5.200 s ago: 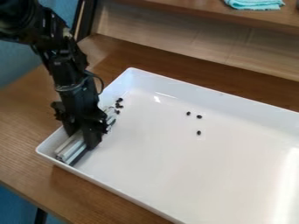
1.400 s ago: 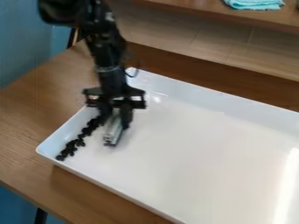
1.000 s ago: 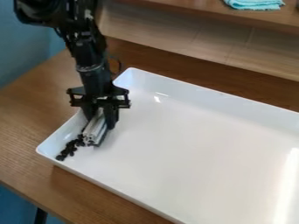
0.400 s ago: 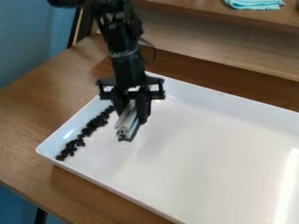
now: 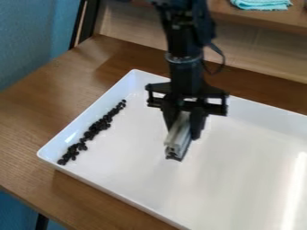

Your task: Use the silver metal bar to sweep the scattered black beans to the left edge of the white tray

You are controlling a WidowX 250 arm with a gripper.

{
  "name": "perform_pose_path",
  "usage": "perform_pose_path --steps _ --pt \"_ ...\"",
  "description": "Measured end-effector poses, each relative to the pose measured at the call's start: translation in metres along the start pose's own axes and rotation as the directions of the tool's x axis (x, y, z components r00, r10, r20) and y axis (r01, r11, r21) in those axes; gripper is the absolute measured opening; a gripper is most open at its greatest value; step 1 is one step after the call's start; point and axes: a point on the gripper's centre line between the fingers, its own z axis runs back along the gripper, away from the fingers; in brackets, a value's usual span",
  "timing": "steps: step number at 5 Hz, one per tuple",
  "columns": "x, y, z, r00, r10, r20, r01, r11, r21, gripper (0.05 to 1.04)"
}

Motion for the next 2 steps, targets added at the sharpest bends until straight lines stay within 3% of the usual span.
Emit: perform_pose_path --steps 2 --pt "-0.008 -0.068 -0.027 0.999 -0.027 0.023 0.026 0.998 0.062 0.402"
